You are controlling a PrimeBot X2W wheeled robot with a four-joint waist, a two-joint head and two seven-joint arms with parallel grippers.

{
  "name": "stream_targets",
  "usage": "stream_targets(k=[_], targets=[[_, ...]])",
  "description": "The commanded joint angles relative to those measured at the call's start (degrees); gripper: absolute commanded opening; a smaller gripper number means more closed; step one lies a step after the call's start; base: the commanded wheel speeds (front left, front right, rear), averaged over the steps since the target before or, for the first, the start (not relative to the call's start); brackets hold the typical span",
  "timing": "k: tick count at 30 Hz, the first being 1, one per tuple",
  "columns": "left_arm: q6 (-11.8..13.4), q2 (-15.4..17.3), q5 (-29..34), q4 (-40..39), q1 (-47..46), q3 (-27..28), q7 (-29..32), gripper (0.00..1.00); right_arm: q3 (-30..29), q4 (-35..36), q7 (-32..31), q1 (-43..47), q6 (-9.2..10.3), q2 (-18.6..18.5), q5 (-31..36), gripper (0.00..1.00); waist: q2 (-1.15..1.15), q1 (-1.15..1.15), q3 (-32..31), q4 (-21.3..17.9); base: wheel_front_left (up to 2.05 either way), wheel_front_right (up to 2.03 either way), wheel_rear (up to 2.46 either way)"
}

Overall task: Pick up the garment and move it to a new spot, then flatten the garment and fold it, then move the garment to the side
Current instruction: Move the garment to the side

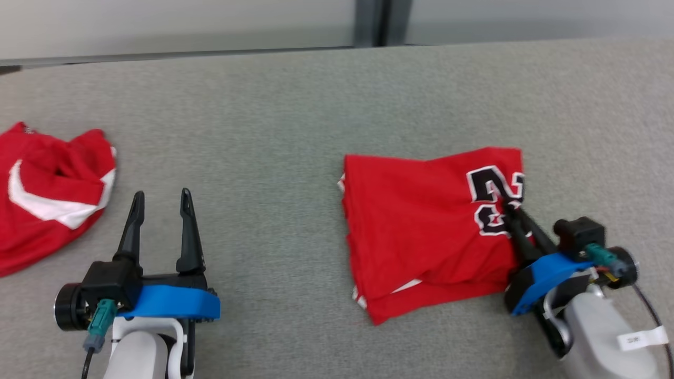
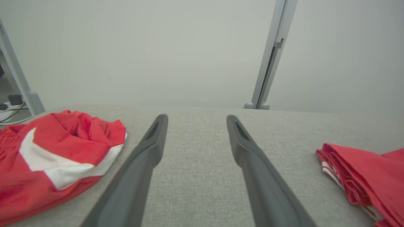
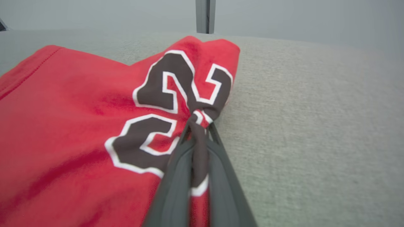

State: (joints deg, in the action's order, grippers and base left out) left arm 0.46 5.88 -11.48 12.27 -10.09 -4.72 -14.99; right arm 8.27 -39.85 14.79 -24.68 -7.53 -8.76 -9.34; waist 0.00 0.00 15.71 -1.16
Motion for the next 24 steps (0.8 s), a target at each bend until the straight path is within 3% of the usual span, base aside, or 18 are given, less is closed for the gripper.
stream_targets(k=[1, 11, 20, 24], targets=[[-0.23, -0.05, 0.57, -0.33, -1.24, -0.16, -0.28, 1.0, -0.64, 0.83, 0.31, -1.32, 0.07, -1.38, 0.05, 0.0, 0.0, 0.0, 0.45, -0.97, 0.0, 0.0, 0.0], [-0.03, -0.06, 2.4, -3.78, -6.28, 0.1, -0.27, 1.0, -6.87, 7.59, 0.42, -2.68, 0.05, -9.47, -0.89, 0.0, 0.0, 0.0, 7.62, -8.4, 0.0, 0.0, 0.0], [-0.29, 0.62, 3.19, -5.08, -8.15, 0.58, -0.27, 1.0, -5.06, 11.21, -0.27, -9.52, 0.05, -12.65, 0.72, 0.0, 0.0, 0.0, 9.97, -9.16, 0.0, 0.0, 0.0], [-0.15, 0.87, 3.63, -5.98, -8.49, 0.53, -0.27, 1.0, -4.18, 10.71, -1.91, -14.56, 0.05, -16.57, 1.25, 0.0, 0.0, 0.0, 11.91, -8.64, 0.0, 0.0, 0.0]])
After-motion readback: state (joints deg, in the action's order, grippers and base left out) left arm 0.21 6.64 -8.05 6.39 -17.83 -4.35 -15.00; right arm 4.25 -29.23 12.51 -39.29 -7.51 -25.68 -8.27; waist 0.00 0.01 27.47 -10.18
